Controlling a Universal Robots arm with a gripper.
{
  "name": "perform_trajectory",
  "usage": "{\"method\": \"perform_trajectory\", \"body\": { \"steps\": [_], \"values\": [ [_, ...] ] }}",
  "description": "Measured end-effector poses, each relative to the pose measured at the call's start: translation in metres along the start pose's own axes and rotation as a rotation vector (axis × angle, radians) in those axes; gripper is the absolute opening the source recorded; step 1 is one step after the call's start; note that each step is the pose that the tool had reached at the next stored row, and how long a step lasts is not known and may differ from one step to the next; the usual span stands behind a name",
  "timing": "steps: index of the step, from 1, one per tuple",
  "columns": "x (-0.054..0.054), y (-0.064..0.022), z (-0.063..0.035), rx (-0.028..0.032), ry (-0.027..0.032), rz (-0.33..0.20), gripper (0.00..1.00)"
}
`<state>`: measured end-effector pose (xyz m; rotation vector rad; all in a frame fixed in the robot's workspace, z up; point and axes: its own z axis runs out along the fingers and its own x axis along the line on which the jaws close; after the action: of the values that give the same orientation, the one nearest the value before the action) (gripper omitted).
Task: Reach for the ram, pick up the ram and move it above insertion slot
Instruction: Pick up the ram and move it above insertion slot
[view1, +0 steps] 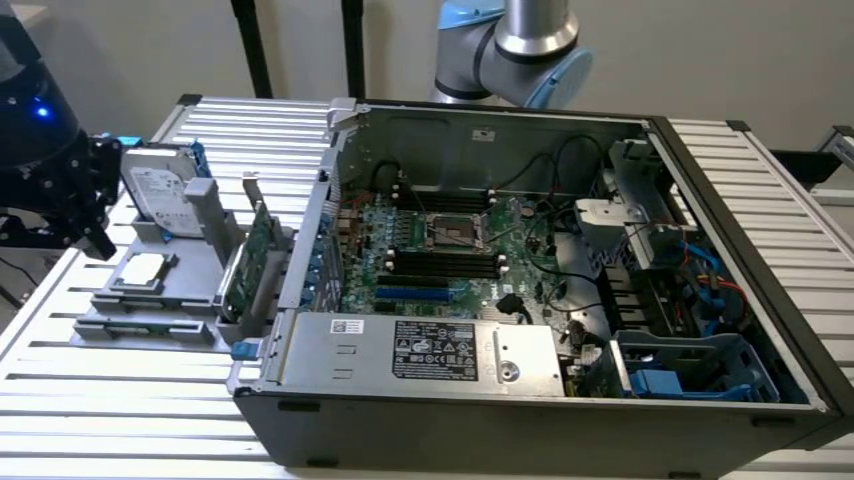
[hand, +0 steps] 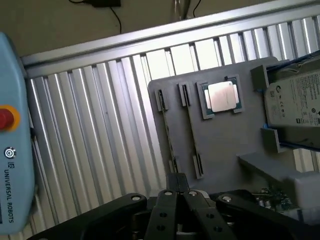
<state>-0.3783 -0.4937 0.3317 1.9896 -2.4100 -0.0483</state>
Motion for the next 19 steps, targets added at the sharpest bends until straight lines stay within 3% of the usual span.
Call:
{"method": "perform_trajectory", "body": {
  "steps": [11,14,19],
  "values": [
    [-0.0002,0.0,0.0028,0.0013,0.0039,-0.184,0.11],
    [-0.0012,0.0003,0.0032,0.0079,0.0021,-0.209,0.11],
    [-0.0013,0.0004,0.0031,0.0078,0.0024,-0.21,0.12]
  ]
}}
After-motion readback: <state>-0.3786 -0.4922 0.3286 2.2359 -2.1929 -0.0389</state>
